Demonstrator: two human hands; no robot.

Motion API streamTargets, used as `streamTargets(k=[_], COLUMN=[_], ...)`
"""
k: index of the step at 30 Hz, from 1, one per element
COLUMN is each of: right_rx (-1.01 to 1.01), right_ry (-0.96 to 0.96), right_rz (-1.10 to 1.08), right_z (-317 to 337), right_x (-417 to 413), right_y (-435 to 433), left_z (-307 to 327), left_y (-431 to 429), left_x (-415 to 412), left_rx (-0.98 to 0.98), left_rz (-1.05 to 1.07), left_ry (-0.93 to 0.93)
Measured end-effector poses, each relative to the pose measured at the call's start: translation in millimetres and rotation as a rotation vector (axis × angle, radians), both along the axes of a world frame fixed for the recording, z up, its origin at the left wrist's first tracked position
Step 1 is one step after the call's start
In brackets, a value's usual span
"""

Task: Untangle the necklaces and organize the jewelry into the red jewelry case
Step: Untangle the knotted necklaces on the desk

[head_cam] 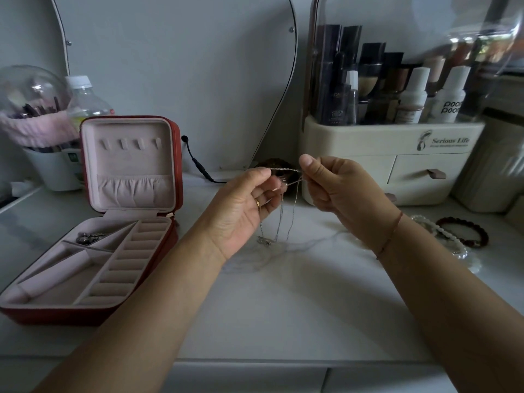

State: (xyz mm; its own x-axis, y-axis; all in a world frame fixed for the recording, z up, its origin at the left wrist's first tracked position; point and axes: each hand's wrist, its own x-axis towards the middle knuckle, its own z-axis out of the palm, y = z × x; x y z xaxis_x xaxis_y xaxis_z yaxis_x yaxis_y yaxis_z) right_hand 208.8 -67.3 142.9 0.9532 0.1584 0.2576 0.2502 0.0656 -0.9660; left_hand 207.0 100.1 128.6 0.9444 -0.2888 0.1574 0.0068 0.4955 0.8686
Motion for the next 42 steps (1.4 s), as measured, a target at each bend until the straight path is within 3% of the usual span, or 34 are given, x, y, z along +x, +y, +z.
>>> streamTargets(k=[14,23,30,36,42], right_rx=[0.663,0.344,0.312,0.169,-0.199], right_ry=[0.164,0.086,0.056,-0.050,-0.146], right_rz=[0.208,-0.126,-0.236,-0.215,-0.092], right_z=[12,14,13,17,13], right_x=[2,3,2,-4,-9], right_y=[-22,-34,-35,-29,-15], left_z=[-1,2,5,0,-11], left_y=[0,12,20,15,6], left_x=[-2,4,8,4,-1], left_rx=[0.251,0.087,0.010,0.394,1.017], left_rz=[0.007,0.122,0.269,0.287,0.459], left_ry=[0.012,0.130,0.193,0.133,-0.226])
